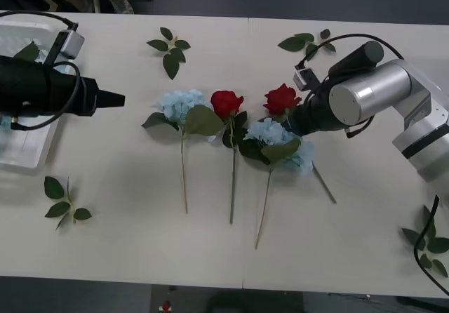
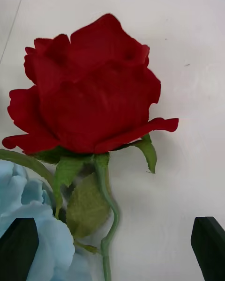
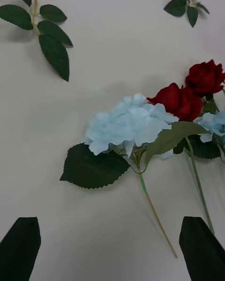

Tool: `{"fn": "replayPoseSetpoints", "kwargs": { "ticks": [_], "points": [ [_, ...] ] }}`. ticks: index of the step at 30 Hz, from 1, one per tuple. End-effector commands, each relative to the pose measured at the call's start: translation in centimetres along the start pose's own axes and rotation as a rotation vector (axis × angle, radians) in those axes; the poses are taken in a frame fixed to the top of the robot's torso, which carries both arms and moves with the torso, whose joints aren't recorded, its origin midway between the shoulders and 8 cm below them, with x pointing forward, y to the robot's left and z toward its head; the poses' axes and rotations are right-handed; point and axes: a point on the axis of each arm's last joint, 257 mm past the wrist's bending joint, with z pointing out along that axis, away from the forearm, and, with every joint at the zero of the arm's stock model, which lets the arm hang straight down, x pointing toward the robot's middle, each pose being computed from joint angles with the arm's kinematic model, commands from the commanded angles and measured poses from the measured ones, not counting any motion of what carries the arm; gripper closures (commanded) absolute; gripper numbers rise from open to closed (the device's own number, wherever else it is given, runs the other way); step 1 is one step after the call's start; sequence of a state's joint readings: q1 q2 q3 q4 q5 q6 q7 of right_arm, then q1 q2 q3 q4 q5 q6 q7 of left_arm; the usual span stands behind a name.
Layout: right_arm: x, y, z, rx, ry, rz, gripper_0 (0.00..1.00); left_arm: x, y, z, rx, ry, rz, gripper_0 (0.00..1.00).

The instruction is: Put the red flowers into the right box and the blue flowers into the left box

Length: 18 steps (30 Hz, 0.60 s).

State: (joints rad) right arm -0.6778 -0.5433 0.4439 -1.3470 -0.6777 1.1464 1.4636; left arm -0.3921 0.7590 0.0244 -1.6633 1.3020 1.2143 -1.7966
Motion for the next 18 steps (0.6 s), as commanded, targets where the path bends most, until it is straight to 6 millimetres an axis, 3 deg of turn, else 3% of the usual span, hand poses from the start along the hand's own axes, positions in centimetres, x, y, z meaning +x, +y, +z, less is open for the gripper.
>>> {"fn": "replayPoseSetpoints", "kwargs": {
  "ticks": [1,12,18],
  "points": [
    [-2.8,1.9,0.2,-0.016,-0.036,-0.025,0.04,2.3,-1.6,0.4,-0.034,-0.05,-0.008,0.13],
    [-3.7,2.0,2.4,0.018,-0.041,-0.026,0.04,7.3,-9.0,0.7,-0.102,-0.093,0.085,0.13],
    [-3.8,2.0,2.5,0.032,-0.043,-0.042,0.07,8.0,-9.9,2.0,-0.156,-0.047,-0.025,0.14]
  ]
}}
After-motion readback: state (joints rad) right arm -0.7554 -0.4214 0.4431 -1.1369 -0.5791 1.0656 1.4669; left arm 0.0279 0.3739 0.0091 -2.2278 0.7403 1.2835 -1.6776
